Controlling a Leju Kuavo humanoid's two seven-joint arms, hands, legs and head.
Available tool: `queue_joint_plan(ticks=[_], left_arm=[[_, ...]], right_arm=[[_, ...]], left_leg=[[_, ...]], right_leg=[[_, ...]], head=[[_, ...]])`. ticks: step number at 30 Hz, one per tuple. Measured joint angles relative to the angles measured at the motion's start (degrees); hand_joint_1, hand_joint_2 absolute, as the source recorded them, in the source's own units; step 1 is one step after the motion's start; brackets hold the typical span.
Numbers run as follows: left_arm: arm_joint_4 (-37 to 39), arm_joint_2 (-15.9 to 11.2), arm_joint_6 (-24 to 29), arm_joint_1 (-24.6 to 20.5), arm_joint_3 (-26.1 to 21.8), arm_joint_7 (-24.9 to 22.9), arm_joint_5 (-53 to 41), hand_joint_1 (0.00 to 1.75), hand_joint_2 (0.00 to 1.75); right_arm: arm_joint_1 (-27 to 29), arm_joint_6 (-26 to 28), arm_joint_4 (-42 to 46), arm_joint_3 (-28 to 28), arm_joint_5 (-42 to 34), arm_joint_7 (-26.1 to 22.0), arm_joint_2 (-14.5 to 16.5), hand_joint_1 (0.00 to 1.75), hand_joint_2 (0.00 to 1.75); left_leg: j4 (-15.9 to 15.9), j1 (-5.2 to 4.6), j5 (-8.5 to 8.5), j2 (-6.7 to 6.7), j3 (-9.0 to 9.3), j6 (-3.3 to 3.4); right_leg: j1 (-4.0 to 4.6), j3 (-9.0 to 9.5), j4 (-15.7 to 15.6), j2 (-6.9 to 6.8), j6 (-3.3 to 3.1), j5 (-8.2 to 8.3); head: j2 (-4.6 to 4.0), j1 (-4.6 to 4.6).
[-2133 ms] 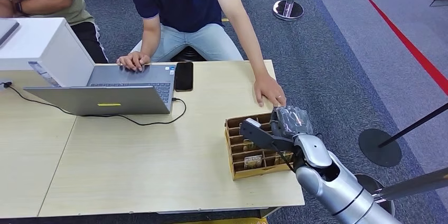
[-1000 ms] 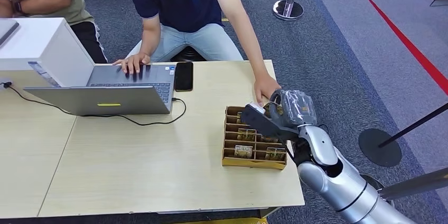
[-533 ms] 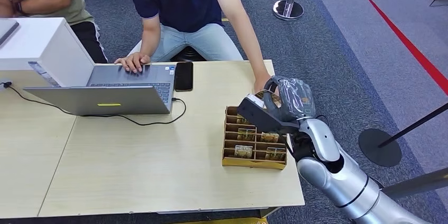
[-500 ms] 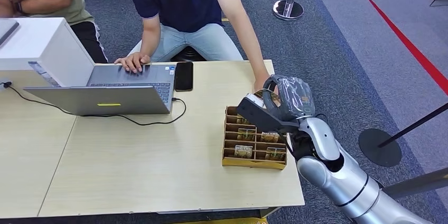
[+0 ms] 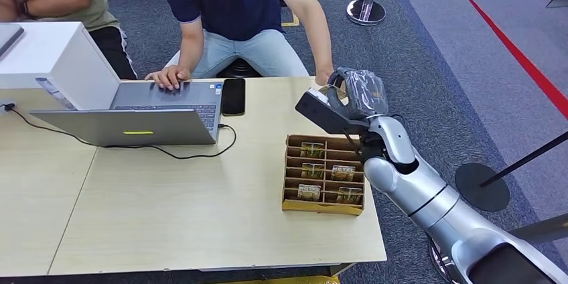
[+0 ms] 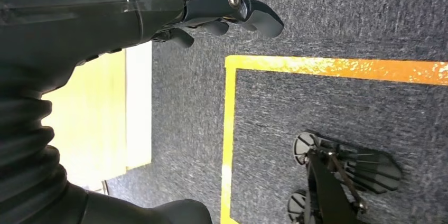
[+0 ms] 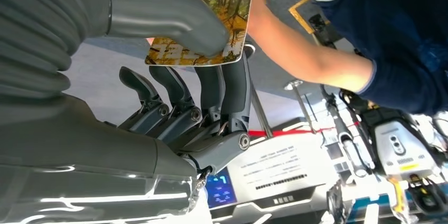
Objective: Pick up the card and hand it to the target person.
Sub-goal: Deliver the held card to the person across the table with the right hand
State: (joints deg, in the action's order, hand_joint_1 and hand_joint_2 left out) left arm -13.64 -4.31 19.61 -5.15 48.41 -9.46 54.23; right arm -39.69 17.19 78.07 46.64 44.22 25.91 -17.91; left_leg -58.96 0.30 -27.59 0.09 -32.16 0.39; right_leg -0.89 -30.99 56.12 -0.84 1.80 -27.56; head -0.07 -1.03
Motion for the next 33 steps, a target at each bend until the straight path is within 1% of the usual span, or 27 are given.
queue_joint_plan(ticks=[8, 14, 21, 33], left_arm=[[0.0, 0.0, -0.3, 0.0, 1.3, 0.0, -0.3, 0.00, 1.75], [0.0, 0.0, -0.7, 0.0, 1.8, 0.2, -0.3, 0.00, 1.75], [0.0, -0.1, -0.9, 0.0, 2.6, 0.2, -0.3, 0.00, 1.75], [0.0, -0.3, -0.7, 0.0, 2.9, 0.3, -0.2, 0.00, 1.75]], right_arm=[[-2.3, 1.9, -9.4, 1.1, -1.9, -1.6, 2.6, 1.55, 1.75], [-3.0, 2.4, -13.9, 1.3, -2.4, -2.0, 3.7, 1.55, 1.75], [-3.2, 3.1, -17.3, 1.8, -3.0, -2.1, 4.0, 1.55, 1.75], [-3.7, 4.7, -19.2, 1.9, -3.0, -2.1, 4.0, 1.55, 1.75]], left_leg=[[0.0, 0.00, 0.00, -0.01, 0.00, 0.00], [0.0, 0.00, 0.00, 0.00, 0.01, 0.00], [0.0, 0.00, 0.00, 0.00, 0.01, 0.00], [0.0, 0.00, 0.01, 0.00, 0.02, 0.00]], right_leg=[[0.00, -0.01, 0.0, -0.01, 0.00, 0.00], [0.00, -0.01, 0.0, -0.01, 0.00, 0.00], [0.00, -0.01, 0.0, 0.00, 0.00, 0.00], [0.00, -0.01, 0.0, 0.00, 0.00, 0.00]], head=[[0.00, 0.01], [0.00, 0.00], [0.00, 0.01], [0.00, 0.01]])
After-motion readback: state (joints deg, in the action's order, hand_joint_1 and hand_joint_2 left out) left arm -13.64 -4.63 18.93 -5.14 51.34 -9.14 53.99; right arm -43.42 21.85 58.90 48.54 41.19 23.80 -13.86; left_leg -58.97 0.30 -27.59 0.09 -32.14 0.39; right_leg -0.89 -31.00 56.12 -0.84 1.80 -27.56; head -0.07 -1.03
